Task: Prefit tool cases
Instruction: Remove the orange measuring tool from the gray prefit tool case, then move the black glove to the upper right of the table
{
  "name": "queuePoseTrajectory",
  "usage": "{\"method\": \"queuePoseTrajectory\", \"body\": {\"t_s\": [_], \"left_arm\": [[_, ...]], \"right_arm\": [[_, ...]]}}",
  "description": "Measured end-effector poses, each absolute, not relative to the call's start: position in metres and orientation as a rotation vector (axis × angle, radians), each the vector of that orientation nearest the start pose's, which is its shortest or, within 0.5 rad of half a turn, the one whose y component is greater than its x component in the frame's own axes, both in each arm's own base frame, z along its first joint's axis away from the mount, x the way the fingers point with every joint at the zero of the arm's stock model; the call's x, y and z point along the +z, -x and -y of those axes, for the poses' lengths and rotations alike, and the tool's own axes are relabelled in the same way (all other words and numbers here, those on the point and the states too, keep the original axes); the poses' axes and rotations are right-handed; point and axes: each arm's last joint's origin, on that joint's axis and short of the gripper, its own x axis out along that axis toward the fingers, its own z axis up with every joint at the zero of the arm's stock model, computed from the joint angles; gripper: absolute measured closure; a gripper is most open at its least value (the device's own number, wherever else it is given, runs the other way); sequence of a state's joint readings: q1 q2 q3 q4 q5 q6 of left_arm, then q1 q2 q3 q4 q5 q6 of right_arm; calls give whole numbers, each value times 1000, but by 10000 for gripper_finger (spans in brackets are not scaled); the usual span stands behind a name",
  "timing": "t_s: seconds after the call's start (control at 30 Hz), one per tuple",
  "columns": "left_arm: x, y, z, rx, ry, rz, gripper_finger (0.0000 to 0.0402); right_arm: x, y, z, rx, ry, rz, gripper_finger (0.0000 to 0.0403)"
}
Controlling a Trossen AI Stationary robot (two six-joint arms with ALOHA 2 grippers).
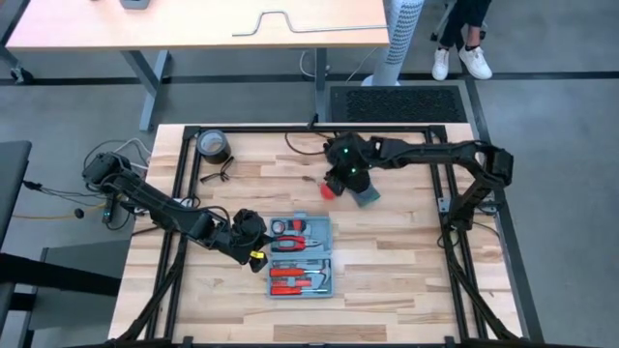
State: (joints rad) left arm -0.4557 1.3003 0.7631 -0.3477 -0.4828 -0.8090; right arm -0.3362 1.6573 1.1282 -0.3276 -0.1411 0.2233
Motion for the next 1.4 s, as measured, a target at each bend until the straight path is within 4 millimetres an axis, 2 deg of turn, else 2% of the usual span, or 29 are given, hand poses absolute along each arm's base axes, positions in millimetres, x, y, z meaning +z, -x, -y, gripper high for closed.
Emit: {"method": "queuePoseTrajectory", "body": {"t_s": [0.1, 0.2, 0.27, 0.33, 0.47, 0.6, 0.7, 0.87, 0.97, 1.07, 1.2, 1.4], "left_arm": [[212, -230, 98, 334, 371, -715, 401], [212, -230, 98, 333, 373, -715, 401], [212, -230, 98, 333, 375, -714, 401], [212, -230, 98, 334, 375, -714, 401], [212, -230, 98, 331, 377, -715, 401], [212, -230, 98, 330, 388, -720, 401], [212, -230, 98, 335, 399, -722, 401], [211, -230, 98, 340, 406, -724, 401], [211, -230, 98, 341, 407, -725, 401], [211, -230, 98, 341, 406, -724, 401], [211, -229, 98, 343, 403, -727, 401], [211, -229, 97, 347, 395, -733, 401]], "right_arm": [[221, -325, 122, -287, -449, -816, 253], [212, -312, 142, -393, -488, -822, 241], [201, -299, 155, -461, -544, -828, 258], [185, -287, 168, -516, -596, -848, 295], [154, -276, 180, -444, -697, -895, 386], [131, -283, 180, -436, -717, -944, 393], [119, -283, 176, -560, -713, -1026, 398], [123, -268, 171, -1084, -589, -1072, 400], [126, -258, 178, -1273, -606, -1017, 401], [124, -248, 184, -1310, -702, -1029, 401], [120, -239, 182, -1336, -725, -1032, 401], [127, -243, 177, -1322, -704, -983, 401]]}}
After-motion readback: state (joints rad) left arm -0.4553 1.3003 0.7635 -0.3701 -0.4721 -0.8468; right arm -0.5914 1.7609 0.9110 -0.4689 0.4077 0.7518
